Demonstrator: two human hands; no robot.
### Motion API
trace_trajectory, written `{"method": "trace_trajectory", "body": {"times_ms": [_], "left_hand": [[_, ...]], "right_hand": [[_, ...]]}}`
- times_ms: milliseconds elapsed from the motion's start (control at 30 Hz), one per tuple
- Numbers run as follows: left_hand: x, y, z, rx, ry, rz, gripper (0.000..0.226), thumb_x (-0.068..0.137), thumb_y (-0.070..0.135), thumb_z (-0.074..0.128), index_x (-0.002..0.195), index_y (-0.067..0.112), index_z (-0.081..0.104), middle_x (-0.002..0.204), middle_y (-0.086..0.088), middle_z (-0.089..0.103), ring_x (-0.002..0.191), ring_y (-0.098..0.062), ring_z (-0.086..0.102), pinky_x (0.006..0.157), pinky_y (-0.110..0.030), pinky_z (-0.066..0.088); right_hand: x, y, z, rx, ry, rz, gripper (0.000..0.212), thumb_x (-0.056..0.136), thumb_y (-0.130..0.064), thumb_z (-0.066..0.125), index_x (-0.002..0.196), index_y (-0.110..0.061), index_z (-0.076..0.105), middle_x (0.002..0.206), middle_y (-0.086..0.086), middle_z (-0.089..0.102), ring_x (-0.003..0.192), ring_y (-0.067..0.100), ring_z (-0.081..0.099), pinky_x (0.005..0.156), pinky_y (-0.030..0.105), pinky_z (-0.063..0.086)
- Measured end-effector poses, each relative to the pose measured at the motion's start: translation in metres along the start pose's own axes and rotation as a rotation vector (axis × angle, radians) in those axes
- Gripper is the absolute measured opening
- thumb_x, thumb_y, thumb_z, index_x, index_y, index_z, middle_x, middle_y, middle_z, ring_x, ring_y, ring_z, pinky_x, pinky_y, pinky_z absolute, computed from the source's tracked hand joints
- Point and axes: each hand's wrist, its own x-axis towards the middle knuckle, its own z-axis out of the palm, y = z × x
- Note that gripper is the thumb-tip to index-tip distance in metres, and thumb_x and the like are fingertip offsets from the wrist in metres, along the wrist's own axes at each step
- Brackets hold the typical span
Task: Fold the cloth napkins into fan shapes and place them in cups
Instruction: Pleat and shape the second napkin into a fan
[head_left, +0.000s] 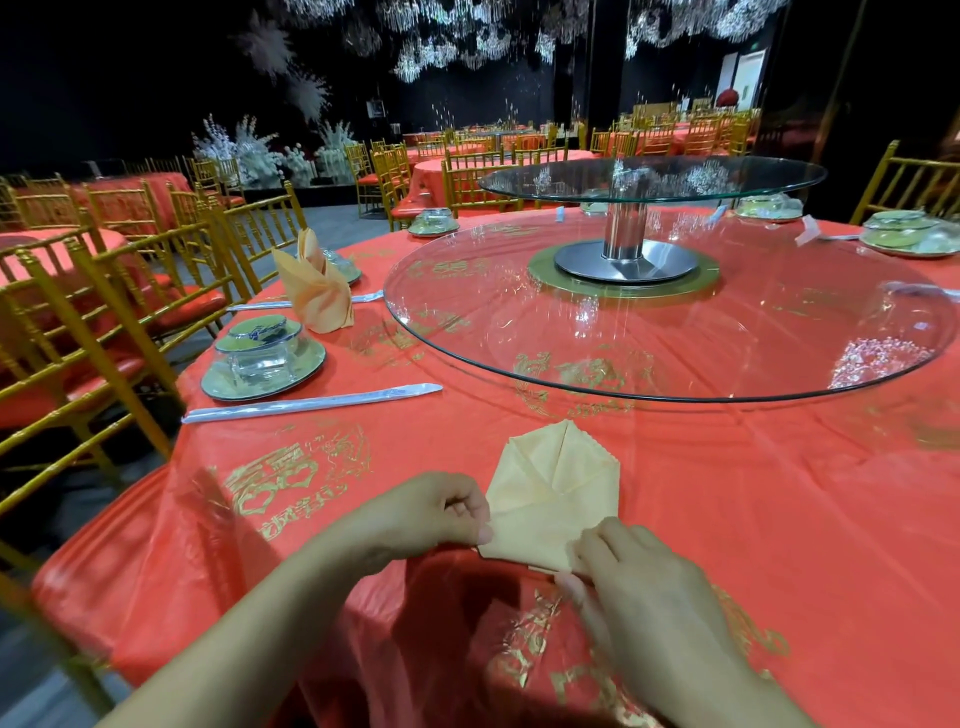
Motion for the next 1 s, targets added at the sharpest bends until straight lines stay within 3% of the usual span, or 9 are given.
{"method": "trace_trajectory", "body": {"times_ms": [133,267,333,433,533,700,800,900,1000], "left_hand": [[-0.003,-0.004,0.006,-0.030,0.056,0.035,0.018,0.084,0.003,0.062,0.075,0.017,0.057,0.048,0.016,0.044,0.047,0.002,0.035,0.048,-0.009,0.027],[-0.003,-0.016,0.010,0.300,0.168,0.298,0.034,0.063,0.045,0.069,0.092,0.035,0.055,0.093,0.018,0.050,0.082,0.007,0.047,0.073,-0.008,0.036],[0.001,-0.027,0.013,0.507,0.222,0.505,0.038,0.071,0.047,0.062,0.106,0.037,0.050,0.107,0.014,0.054,0.100,0.000,0.047,0.086,-0.017,0.038],[0.000,-0.032,0.019,0.668,0.351,0.640,0.026,0.080,0.034,0.054,0.106,0.032,0.050,0.103,0.005,0.064,0.095,-0.011,0.056,0.077,-0.028,0.046],[0.003,-0.035,0.023,0.764,0.399,0.698,0.024,0.076,0.024,0.052,0.099,0.024,0.051,0.098,0.005,0.062,0.085,-0.016,0.062,0.063,-0.025,0.052],[0.011,-0.040,0.031,0.877,0.502,0.734,0.002,0.080,0.014,0.052,0.079,0.014,0.053,0.088,-0.001,0.061,0.068,-0.021,0.059,0.048,-0.029,0.048],[0.009,-0.039,0.031,0.858,0.484,0.717,0.005,0.081,0.021,0.051,0.084,0.017,0.050,0.089,0.001,0.061,0.072,-0.020,0.059,0.052,-0.029,0.049],[0.001,-0.035,0.024,0.804,0.443,0.698,0.022,0.080,0.036,0.051,0.099,0.024,0.050,0.101,0.007,0.062,0.080,-0.012,0.059,0.059,-0.023,0.048],[-0.002,-0.036,0.026,0.939,0.484,0.725,0.009,0.082,0.027,0.050,0.089,0.021,0.051,0.101,0.003,0.064,0.073,-0.017,0.064,0.049,-0.023,0.049]], "right_hand": [[0.006,0.000,-0.003,0.005,-0.130,0.039,0.026,0.078,-0.047,0.044,0.076,-0.026,0.059,0.069,-0.006,0.051,0.057,0.014,0.053,0.036,0.022,0.035],[0.014,-0.001,-0.004,-0.059,-0.101,0.052,0.028,0.077,-0.044,0.040,0.075,-0.026,0.061,0.065,-0.005,0.051,0.053,0.016,0.052,0.035,0.022,0.027],[0.012,-0.004,-0.004,-0.074,-0.103,0.057,0.031,0.076,-0.043,0.037,0.073,-0.025,0.062,0.065,-0.004,0.051,0.053,0.016,0.052,0.033,0.022,0.028],[0.011,-0.003,-0.004,-0.095,-0.090,0.004,0.022,0.071,-0.046,0.057,0.074,-0.024,0.063,0.067,-0.005,0.053,0.054,0.016,0.052,0.034,0.020,0.024],[0.013,-0.001,-0.007,-0.090,-0.100,-0.039,0.024,0.061,-0.042,0.070,0.074,-0.024,0.062,0.068,-0.005,0.054,0.055,0.015,0.053,0.035,0.020,0.026],[0.014,0.002,-0.006,-0.116,-0.066,-0.080,0.011,0.071,-0.032,0.056,0.070,-0.023,0.060,0.065,-0.005,0.055,0.053,0.014,0.051,0.038,0.020,0.019],[0.014,0.001,-0.003,-0.131,-0.068,-0.039,0.025,0.074,-0.030,0.039,0.066,-0.024,0.063,0.062,-0.004,0.057,0.053,0.014,0.053,0.031,0.023,0.025],[0.014,-0.002,-0.001,-0.135,-0.047,-0.040,0.003,0.063,-0.024,0.065,0.061,-0.023,0.063,0.059,-0.005,0.057,0.051,0.016,0.053,0.028,0.025,0.031],[0.015,-0.005,0.000,-0.109,-0.107,-0.019,0.029,0.041,-0.020,0.086,0.061,-0.021,0.065,0.059,-0.004,0.057,0.049,0.018,0.053,0.027,0.025,0.030]]}}
